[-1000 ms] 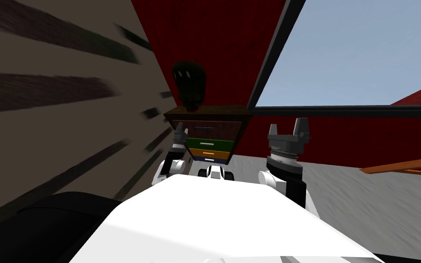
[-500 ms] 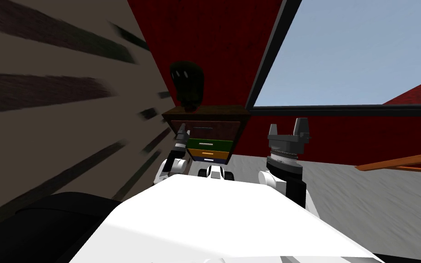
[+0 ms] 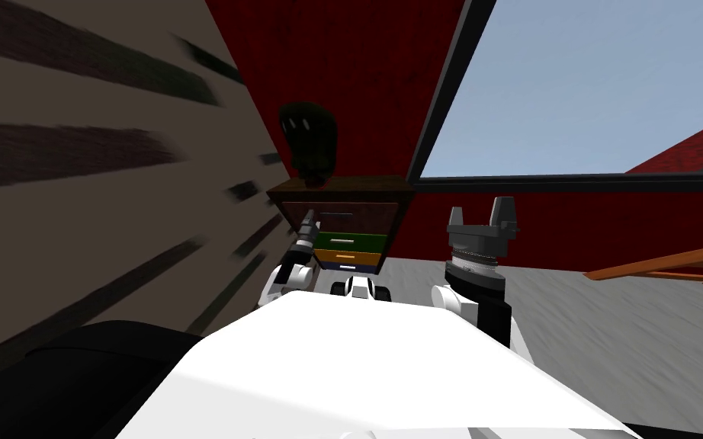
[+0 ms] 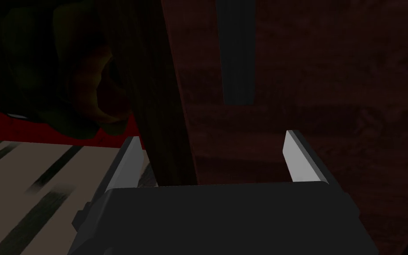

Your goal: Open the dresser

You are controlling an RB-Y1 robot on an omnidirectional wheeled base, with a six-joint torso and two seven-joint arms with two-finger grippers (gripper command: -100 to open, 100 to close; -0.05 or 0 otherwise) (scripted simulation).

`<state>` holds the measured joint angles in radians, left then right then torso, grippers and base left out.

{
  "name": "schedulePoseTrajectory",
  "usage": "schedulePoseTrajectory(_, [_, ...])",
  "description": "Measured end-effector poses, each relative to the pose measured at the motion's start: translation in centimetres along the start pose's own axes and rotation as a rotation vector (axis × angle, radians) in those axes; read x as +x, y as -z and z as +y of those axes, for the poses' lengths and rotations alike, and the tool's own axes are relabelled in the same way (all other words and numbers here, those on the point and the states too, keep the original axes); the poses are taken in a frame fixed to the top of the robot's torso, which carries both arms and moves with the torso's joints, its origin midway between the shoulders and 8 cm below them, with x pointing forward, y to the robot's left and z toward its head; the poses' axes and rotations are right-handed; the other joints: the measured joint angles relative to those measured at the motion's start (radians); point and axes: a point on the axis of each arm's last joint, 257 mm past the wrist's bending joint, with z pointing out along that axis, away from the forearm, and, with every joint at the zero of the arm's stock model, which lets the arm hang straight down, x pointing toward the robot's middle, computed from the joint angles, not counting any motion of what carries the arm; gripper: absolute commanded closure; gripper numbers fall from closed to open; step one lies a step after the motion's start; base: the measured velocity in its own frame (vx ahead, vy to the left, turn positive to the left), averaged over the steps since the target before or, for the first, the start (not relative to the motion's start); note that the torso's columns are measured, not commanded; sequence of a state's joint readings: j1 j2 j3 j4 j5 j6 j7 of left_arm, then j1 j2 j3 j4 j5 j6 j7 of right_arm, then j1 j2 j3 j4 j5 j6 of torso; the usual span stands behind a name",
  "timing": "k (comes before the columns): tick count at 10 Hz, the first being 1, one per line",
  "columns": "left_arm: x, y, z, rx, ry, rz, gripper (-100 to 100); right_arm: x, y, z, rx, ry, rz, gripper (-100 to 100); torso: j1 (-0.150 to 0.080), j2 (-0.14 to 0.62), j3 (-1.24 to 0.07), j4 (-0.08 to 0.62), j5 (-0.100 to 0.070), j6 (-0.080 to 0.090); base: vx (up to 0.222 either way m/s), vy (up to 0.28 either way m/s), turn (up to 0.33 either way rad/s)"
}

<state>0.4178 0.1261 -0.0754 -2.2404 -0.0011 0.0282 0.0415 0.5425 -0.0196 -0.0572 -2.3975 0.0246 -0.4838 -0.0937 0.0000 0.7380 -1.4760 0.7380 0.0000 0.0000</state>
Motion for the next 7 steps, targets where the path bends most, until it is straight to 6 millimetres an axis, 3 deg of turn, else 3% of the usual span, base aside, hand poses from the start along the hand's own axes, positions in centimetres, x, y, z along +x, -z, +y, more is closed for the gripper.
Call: schedulePoseTrajectory(7, [1.0,-0.5,3.3,-0.122,0.052,-0.008,-100,0.0,0.0,0.0,0.0,0.0,0.0,0,0.0,0.0,0.0,0.0,0.0,0.0,0.013,-0.007,-0.025])
